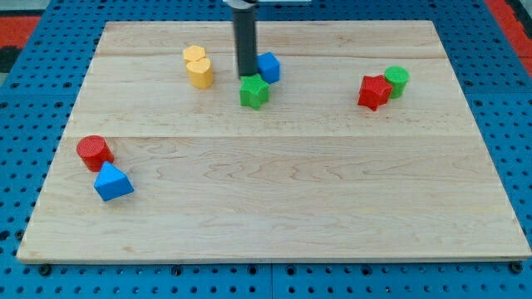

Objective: Push the cube into the red star

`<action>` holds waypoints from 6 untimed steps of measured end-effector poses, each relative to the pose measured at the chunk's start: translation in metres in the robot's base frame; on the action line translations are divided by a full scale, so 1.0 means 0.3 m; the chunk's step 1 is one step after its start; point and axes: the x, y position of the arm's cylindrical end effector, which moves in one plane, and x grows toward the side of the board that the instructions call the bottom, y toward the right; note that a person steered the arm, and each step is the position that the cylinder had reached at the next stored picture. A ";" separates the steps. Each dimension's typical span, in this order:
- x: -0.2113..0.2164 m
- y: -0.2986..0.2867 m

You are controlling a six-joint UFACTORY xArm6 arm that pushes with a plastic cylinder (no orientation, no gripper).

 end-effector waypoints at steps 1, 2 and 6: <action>-0.036 0.098; -0.116 -0.092; -0.063 -0.069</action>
